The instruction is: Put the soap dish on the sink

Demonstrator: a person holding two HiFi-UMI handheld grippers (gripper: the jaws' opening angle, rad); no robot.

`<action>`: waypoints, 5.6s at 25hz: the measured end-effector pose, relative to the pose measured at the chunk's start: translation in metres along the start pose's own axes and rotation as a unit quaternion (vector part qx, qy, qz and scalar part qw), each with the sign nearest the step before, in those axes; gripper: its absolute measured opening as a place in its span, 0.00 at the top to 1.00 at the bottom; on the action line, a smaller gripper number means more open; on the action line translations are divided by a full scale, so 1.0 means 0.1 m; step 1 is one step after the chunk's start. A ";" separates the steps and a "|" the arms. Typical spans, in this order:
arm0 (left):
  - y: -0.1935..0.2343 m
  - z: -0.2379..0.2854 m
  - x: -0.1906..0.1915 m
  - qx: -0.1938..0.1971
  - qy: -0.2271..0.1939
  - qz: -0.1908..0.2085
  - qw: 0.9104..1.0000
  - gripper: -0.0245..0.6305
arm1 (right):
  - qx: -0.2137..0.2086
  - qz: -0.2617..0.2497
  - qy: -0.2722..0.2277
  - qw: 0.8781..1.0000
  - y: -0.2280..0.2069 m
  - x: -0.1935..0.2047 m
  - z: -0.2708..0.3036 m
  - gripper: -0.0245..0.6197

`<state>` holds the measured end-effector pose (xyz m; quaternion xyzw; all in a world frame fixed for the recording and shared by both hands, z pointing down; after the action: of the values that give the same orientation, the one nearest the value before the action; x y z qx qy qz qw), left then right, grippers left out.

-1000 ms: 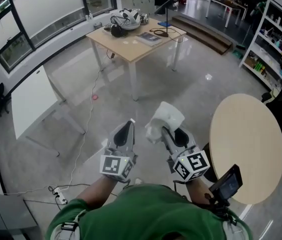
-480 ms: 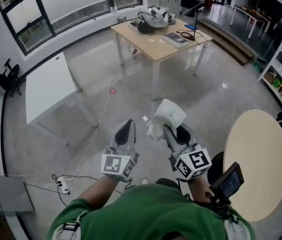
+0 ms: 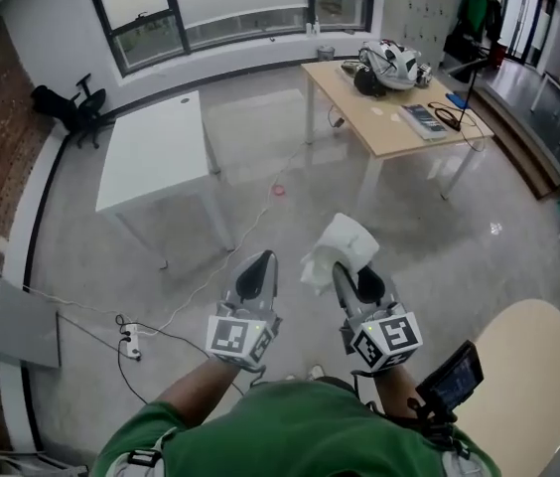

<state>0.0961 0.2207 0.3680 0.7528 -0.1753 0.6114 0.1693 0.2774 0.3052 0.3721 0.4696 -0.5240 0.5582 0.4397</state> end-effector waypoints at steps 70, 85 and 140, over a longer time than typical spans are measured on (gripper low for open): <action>2.64 0.12 0.15 -0.144 0.013 0.016 0.989 0.95 | -0.117 -0.008 0.018 0.993 1.09 0.31 2.84 0.75; 2.92 0.65 0.31 -0.207 0.014 0.030 0.978 0.95 | -0.172 0.011 0.025 0.985 0.72 0.34 3.63 0.75; 5.62 -0.01 0.06 -0.239 0.015 0.023 0.971 0.95 | -0.199 0.019 0.041 0.979 2.72 0.69 5.69 0.75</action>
<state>-0.1688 -0.2743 0.3970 0.6770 -0.3314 0.5665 0.3331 0.0339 -0.2807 0.3984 0.3396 -0.6152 0.4700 0.5341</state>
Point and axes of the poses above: the fingertips, and each gripper's own axes: z forward along the fingers, y to its left, x out of its underside, the point moved 6 cm from there along -z, backward along the fingers, and after that the axes turned 13 degrees about x, right-handed, at the moved point
